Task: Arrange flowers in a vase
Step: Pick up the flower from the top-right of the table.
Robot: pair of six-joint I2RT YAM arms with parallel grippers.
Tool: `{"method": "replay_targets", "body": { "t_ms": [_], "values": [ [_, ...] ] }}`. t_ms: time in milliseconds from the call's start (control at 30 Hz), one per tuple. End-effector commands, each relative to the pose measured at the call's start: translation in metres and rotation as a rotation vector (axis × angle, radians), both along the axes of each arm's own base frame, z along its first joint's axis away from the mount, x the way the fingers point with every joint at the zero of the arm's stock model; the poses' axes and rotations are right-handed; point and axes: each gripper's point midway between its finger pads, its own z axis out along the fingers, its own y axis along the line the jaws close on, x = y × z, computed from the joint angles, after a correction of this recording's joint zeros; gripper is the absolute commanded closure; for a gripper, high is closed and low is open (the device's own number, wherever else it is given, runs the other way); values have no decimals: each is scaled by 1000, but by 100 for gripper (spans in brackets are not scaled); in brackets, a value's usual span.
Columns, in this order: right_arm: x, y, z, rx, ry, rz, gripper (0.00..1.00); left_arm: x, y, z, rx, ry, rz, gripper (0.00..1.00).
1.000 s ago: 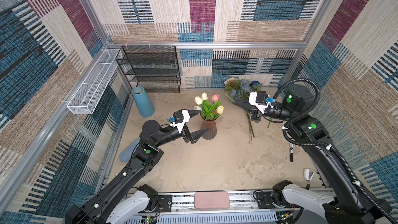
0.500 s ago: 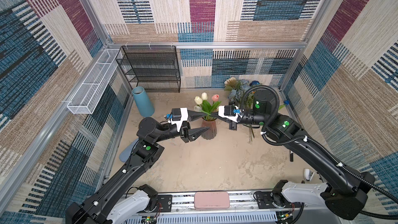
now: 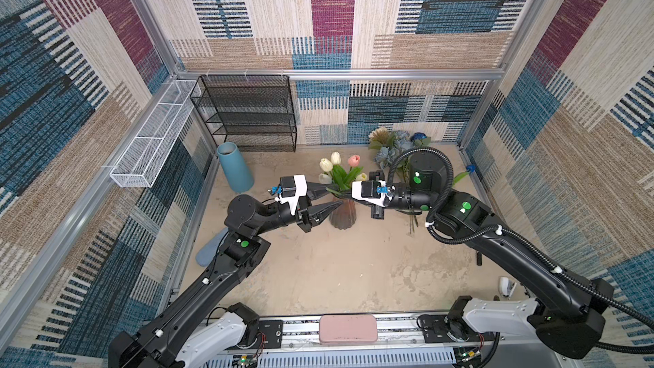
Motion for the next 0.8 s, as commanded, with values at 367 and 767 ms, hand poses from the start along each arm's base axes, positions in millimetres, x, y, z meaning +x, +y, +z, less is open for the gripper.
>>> {"method": "replay_targets", "body": {
  "t_ms": [367,767],
  "values": [
    [-10,-6,11,21,-12,-10,100,1,4,16,-53,-29,20,100],
    [-45,-67,114,547,-66,-92,36,21,34,68,-337,-1,165,100]
  ]
}}
